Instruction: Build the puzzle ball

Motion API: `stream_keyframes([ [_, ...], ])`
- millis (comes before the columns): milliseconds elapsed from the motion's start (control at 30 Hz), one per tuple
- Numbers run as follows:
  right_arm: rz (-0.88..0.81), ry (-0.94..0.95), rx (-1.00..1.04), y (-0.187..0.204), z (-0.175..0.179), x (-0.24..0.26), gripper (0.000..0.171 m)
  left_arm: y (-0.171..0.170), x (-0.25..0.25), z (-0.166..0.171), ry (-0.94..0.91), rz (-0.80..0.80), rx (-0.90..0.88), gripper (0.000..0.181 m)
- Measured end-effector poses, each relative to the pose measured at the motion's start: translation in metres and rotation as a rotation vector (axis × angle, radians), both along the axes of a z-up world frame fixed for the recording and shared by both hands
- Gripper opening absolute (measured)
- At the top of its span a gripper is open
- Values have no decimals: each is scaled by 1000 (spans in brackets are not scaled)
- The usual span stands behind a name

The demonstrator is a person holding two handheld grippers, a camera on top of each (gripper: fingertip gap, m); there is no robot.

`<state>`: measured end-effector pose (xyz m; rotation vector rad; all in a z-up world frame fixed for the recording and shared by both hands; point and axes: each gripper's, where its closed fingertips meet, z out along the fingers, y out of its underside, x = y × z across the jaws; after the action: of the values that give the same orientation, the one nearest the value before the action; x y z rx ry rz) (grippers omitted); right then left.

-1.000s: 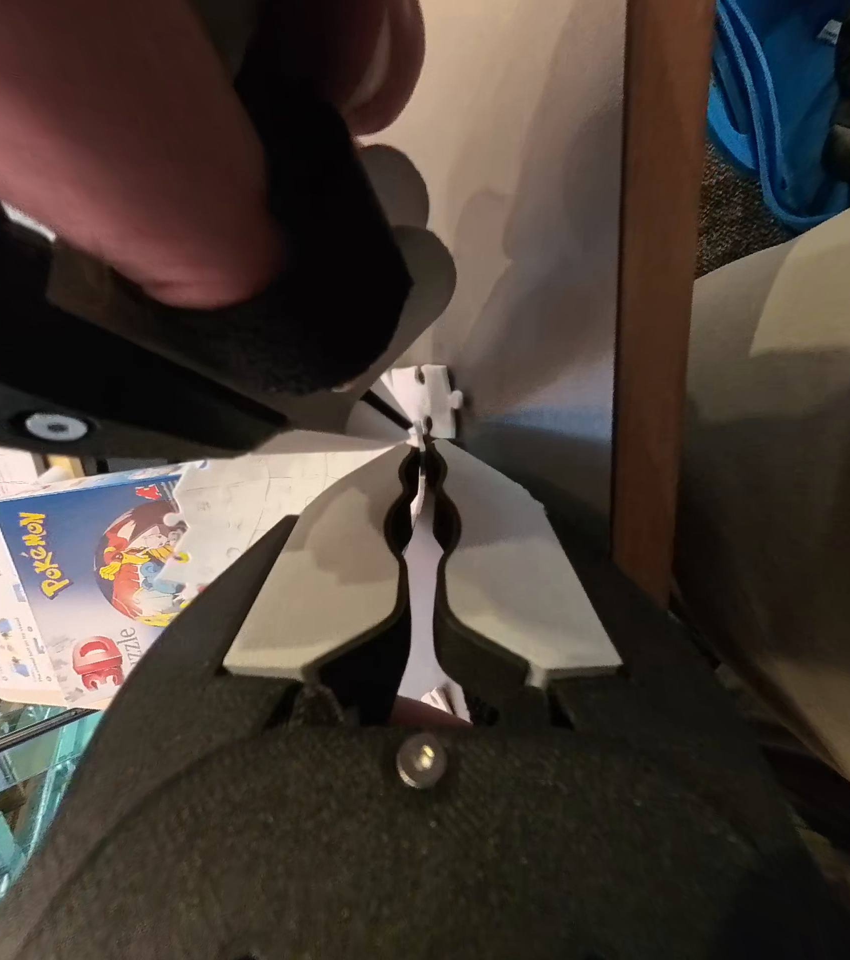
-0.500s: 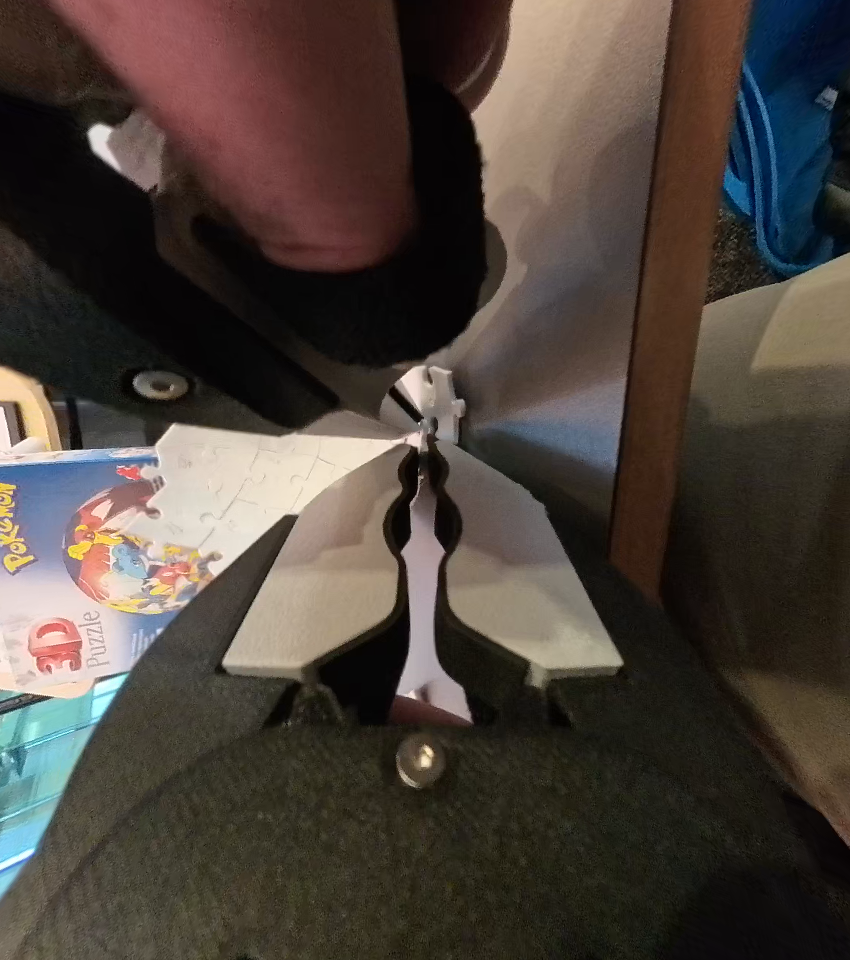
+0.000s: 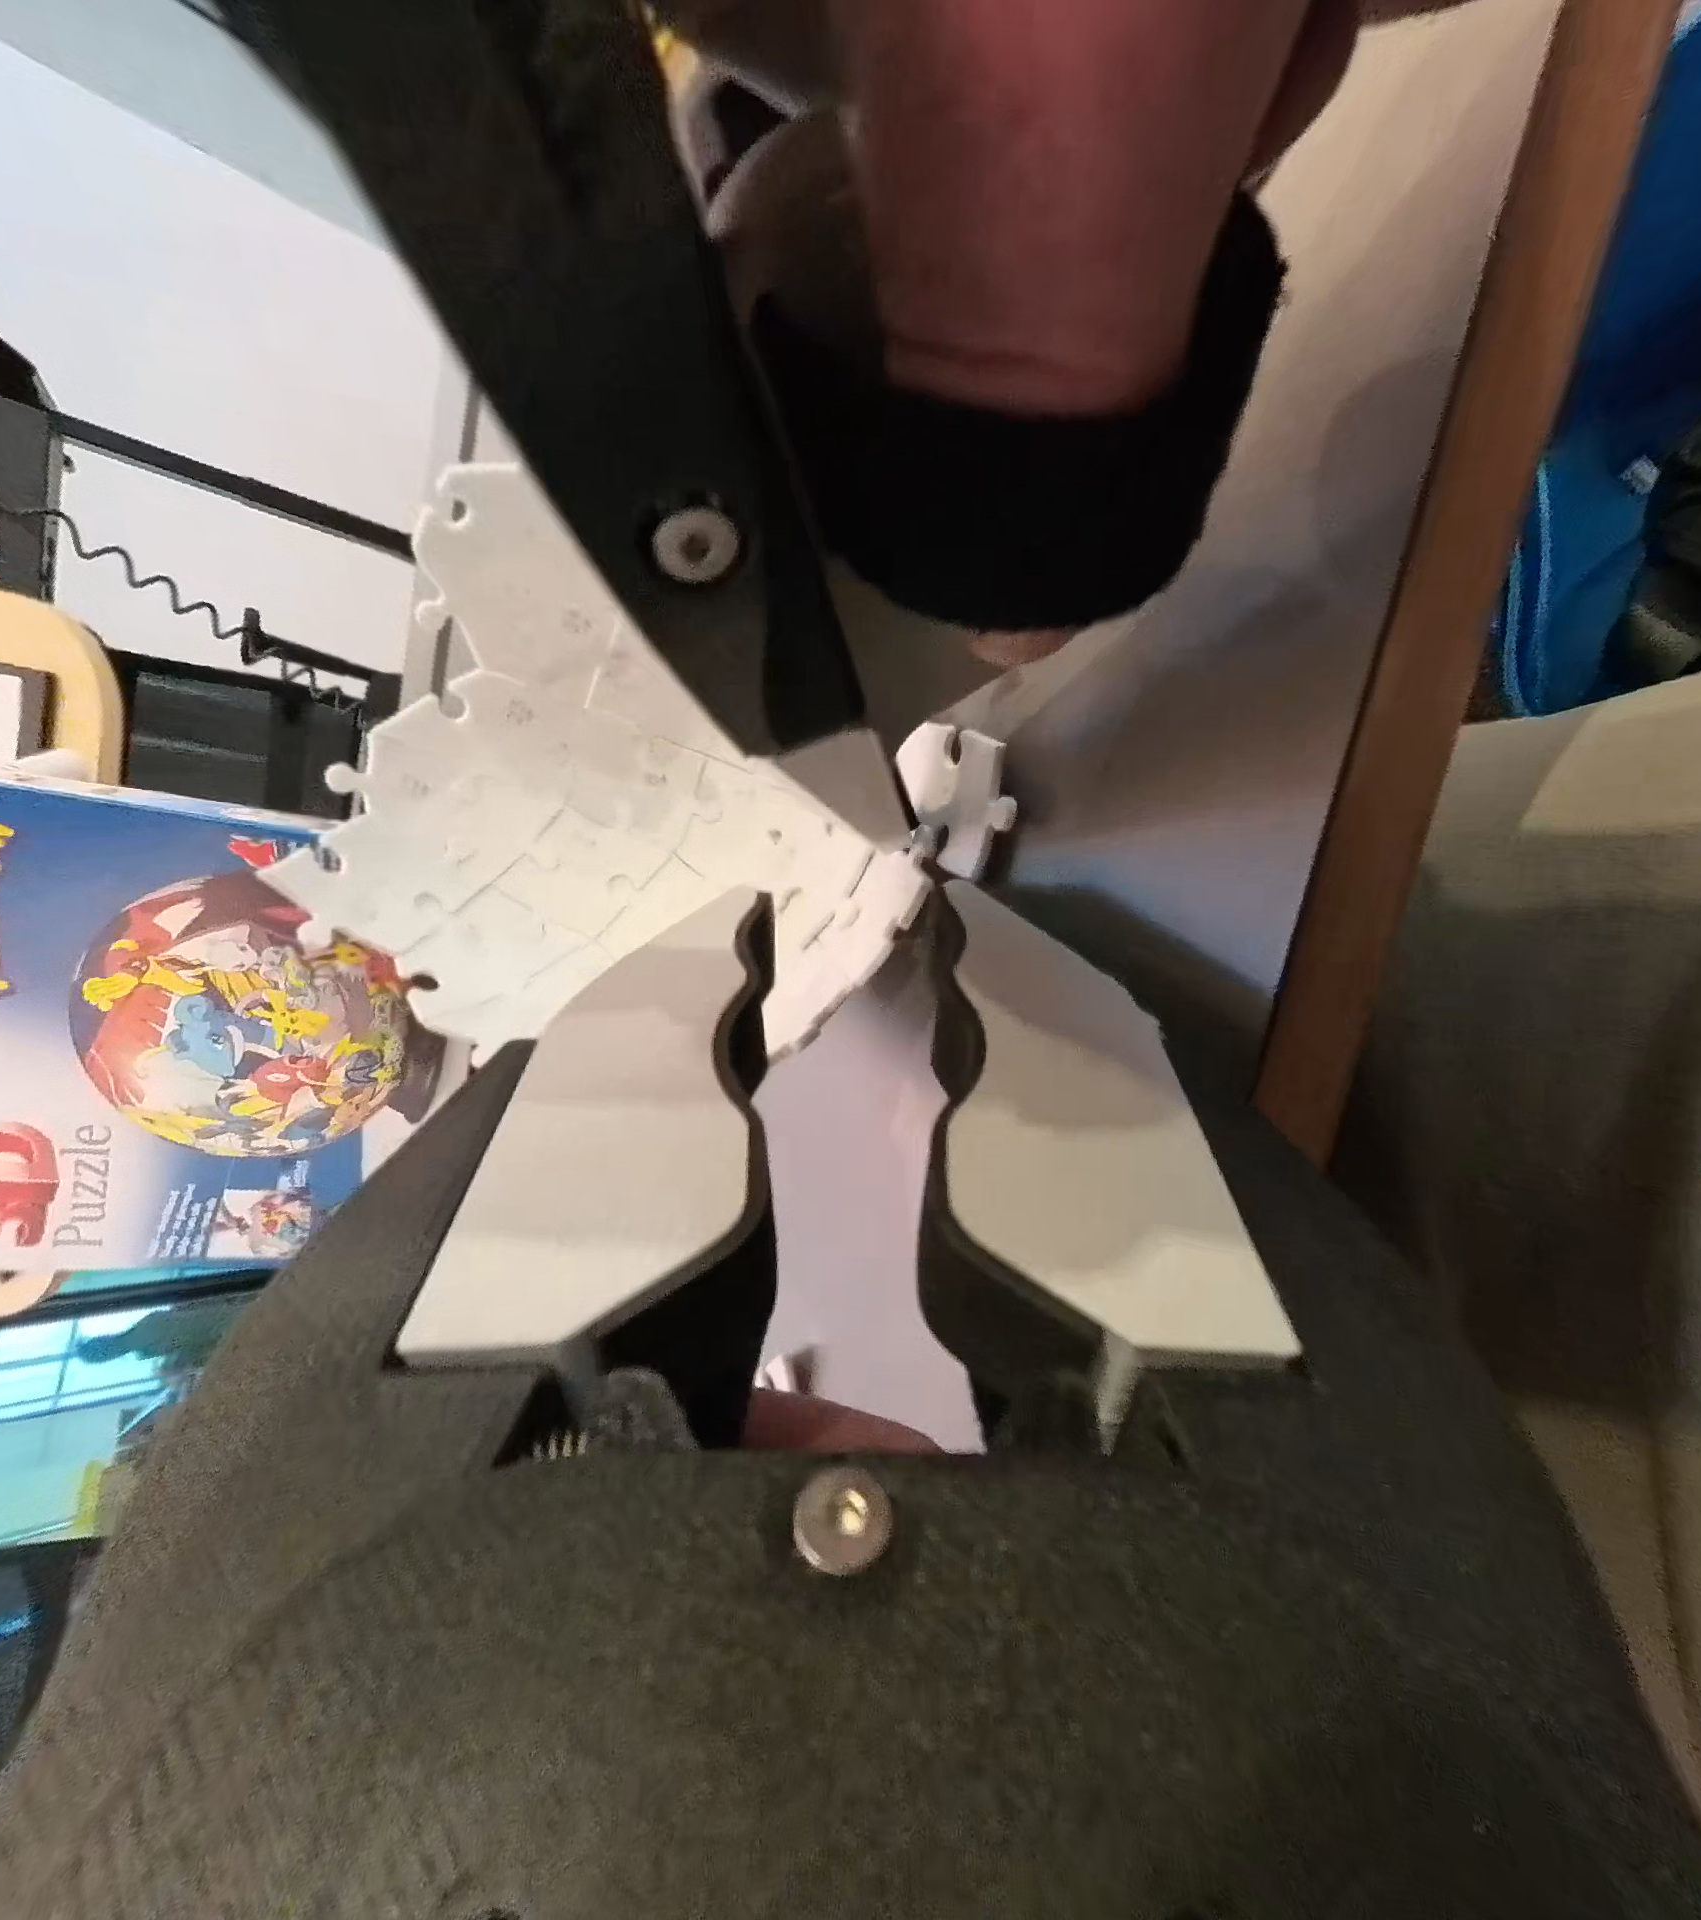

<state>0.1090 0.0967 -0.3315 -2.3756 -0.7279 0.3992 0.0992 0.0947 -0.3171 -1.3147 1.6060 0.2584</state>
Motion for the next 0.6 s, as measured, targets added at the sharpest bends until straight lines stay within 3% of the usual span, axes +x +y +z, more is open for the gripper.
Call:
stream_keyframes([
  [333, 57, -83, 72, -1, 0, 0, 0, -10, -17, 38, -267, -16, -88, 19],
  [600, 146, -170, 211, -1, -1, -1, 0, -2, -32, 41, -337, 23, -49, 19],
])
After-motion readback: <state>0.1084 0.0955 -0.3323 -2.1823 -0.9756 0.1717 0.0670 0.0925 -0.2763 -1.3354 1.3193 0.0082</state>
